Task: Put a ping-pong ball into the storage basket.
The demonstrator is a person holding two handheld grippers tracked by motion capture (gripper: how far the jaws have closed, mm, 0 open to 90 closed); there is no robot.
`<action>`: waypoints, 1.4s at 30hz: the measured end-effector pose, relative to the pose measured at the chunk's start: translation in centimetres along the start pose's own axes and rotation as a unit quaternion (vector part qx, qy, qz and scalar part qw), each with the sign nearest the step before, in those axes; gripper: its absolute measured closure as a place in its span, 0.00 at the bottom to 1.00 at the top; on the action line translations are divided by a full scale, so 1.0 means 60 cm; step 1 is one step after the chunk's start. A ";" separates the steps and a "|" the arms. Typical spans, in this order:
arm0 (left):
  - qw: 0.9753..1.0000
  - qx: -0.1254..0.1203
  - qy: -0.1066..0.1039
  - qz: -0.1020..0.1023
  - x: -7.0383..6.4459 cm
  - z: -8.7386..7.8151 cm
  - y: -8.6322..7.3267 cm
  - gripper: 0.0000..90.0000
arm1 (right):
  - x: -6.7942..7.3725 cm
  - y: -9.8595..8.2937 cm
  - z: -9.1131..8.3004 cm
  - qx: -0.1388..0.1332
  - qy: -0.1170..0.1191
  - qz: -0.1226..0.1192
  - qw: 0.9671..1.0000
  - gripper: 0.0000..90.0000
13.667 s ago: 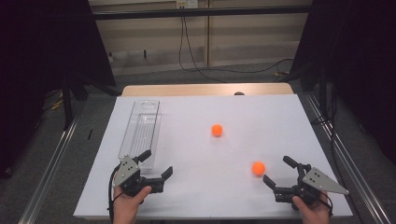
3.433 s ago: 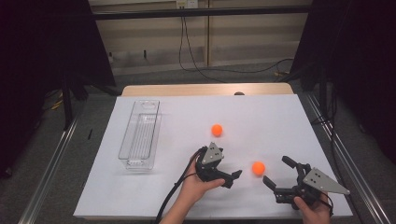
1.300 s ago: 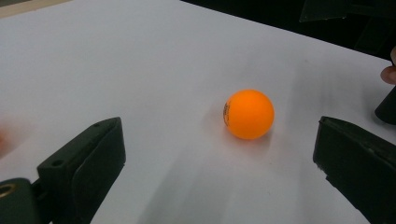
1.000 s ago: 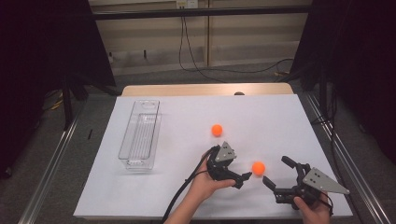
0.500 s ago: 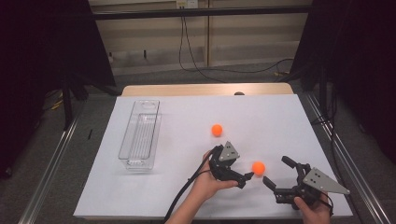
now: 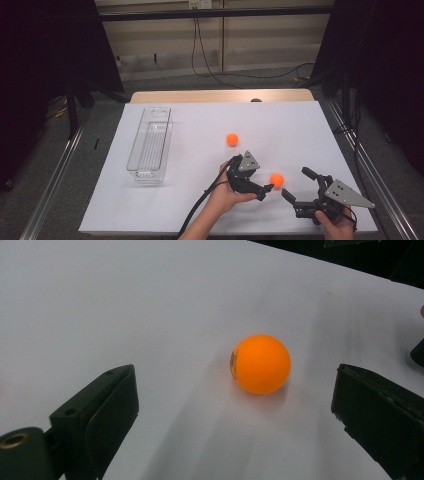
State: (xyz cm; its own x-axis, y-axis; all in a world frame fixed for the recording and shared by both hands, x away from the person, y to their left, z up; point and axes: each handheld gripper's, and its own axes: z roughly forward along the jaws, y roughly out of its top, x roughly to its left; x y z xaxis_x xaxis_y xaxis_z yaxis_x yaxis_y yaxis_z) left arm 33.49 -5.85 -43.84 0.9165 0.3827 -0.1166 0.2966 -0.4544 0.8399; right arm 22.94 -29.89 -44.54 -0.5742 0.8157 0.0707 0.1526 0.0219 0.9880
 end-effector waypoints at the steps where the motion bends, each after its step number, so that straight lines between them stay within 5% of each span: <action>1: 1.000 0.001 0.000 0.000 0.000 0.000 0.000 0.06 | 0.000 0.000 0.000 0.000 0.000 0.000 1.000 0.02; 21: 1.000 0.011 -0.002 -0.002 -0.002 0.011 0.006 0.07 | -0.001 0.000 0.000 -0.001 0.000 -0.001 1.000 0.02; 42: 0.999 0.024 -0.031 -0.003 -0.001 0.029 0.010 0.17 | -0.002 0.000 0.000 -0.001 -0.001 0.000 1.000 0.02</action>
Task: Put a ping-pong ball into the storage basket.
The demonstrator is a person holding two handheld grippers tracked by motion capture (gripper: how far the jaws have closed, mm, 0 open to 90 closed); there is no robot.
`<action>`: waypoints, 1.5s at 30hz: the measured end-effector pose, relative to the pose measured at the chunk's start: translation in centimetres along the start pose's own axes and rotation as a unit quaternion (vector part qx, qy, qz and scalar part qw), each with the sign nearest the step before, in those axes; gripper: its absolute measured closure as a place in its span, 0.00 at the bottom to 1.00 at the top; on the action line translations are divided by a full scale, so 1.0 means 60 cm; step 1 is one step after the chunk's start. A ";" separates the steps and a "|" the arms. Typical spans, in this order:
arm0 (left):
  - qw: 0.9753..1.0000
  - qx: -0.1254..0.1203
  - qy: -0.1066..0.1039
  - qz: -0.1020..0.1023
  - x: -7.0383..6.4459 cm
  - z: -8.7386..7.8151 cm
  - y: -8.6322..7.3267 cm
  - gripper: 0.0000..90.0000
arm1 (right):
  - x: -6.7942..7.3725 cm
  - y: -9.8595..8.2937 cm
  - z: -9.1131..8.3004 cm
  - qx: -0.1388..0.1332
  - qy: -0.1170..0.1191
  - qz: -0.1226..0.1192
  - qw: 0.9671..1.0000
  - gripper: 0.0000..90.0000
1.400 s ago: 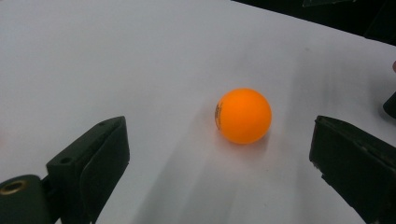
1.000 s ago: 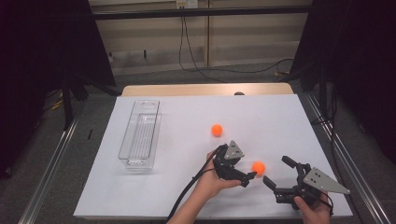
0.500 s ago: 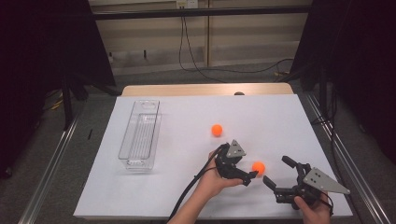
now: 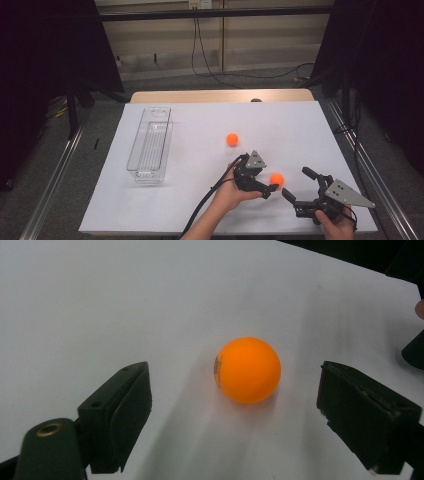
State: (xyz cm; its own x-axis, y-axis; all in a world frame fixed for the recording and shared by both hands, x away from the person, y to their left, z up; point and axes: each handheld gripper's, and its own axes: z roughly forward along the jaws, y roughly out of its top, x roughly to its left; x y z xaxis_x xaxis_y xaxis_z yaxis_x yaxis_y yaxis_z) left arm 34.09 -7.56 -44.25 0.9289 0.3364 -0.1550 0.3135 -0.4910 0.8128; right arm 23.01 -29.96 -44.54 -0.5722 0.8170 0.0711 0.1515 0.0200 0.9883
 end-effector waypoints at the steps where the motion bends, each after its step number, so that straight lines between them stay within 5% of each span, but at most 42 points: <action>1: 1.000 0.004 0.000 0.000 0.001 0.000 0.000 0.17 | 0.000 0.000 0.000 0.001 0.001 -0.001 1.000 0.02; 45: 1.000 0.023 -0.019 0.010 -0.008 0.032 0.010 0.34 | -0.001 0.000 -0.001 0.000 0.001 -0.001 1.000 0.02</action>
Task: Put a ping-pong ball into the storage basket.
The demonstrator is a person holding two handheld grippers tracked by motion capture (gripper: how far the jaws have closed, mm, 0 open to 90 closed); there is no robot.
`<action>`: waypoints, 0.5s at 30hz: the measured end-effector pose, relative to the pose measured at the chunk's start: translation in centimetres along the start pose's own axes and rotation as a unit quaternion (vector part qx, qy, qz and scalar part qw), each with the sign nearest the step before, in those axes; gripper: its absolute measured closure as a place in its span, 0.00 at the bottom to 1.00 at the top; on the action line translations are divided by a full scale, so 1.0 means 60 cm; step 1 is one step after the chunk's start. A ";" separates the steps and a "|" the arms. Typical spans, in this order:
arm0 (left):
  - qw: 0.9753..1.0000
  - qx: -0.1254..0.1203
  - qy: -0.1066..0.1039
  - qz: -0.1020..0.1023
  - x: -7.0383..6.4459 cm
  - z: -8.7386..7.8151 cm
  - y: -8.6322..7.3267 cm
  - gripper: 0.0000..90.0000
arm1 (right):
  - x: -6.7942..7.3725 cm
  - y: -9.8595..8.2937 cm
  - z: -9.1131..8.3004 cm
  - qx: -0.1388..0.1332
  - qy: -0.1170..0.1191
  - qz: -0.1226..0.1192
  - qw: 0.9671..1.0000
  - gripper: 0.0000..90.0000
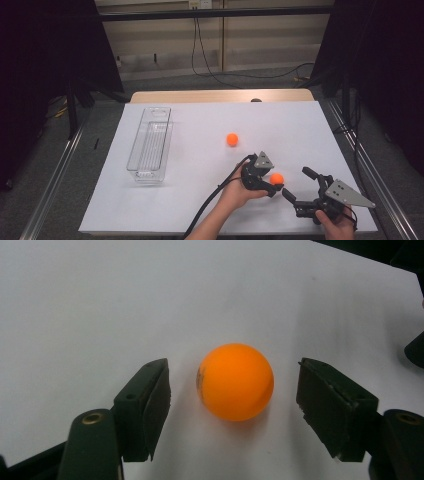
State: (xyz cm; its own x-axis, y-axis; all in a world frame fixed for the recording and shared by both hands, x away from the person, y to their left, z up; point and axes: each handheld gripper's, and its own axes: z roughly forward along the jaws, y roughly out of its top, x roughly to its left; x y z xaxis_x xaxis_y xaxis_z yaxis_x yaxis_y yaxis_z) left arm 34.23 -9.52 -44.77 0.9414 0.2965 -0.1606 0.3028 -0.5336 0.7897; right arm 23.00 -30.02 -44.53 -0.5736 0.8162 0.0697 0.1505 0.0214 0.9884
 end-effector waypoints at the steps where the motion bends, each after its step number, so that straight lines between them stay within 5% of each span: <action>1: 1.000 0.001 0.000 0.001 0.000 0.001 0.000 0.34 | 0.000 0.000 0.000 0.000 0.000 0.000 1.000 0.02; 15: 1.000 0.016 -0.003 0.002 -0.003 0.013 0.007 0.40 | 0.000 0.000 0.000 0.000 0.000 -0.001 1.000 0.02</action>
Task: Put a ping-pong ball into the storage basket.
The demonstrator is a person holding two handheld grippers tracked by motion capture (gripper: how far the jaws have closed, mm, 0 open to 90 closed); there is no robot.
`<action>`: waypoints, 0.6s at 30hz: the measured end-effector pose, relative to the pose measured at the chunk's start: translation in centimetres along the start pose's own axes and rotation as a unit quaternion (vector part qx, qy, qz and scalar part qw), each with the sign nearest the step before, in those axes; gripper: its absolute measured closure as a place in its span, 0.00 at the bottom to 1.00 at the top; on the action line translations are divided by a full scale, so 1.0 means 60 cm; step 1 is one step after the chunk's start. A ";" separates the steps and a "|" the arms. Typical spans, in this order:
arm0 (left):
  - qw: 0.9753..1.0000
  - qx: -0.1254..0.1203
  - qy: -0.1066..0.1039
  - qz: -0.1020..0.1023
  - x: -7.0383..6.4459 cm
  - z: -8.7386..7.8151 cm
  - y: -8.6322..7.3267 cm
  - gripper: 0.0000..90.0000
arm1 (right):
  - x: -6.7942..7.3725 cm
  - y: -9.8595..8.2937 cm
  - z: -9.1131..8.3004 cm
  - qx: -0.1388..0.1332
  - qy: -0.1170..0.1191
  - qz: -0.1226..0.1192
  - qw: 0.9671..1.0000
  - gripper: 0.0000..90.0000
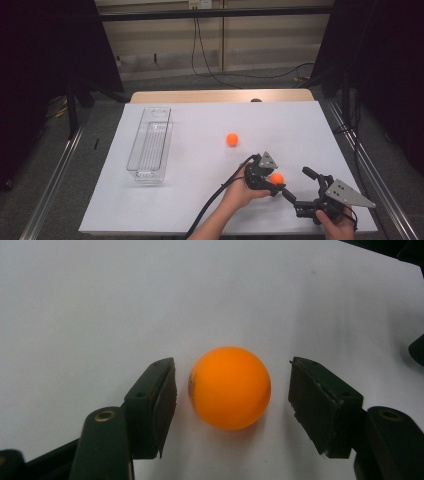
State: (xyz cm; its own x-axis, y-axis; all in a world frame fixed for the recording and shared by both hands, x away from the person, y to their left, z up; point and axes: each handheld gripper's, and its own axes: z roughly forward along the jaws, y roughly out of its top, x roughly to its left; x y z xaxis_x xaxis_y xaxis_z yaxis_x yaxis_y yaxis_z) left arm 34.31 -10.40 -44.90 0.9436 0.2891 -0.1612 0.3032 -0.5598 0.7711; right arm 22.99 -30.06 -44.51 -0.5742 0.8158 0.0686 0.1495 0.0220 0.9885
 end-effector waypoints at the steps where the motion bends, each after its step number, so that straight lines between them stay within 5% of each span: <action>1: 1.000 0.003 0.000 0.002 0.001 0.000 0.000 0.41 | 0.000 0.000 0.000 0.000 0.000 0.000 1.000 0.02; 18: 1.000 0.010 -0.005 -0.008 0.000 0.010 -0.002 0.50 | 0.000 0.001 -0.001 -0.001 0.000 0.001 1.000 0.02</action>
State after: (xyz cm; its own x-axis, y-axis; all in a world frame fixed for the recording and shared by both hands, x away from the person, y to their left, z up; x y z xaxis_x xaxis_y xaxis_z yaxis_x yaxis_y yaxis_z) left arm 34.34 -10.79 -45.33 0.9401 0.2895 -0.1797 0.3202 -0.5701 0.7567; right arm 22.98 -30.09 -44.48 -0.5746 0.8155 0.0702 0.1492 0.0201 0.9886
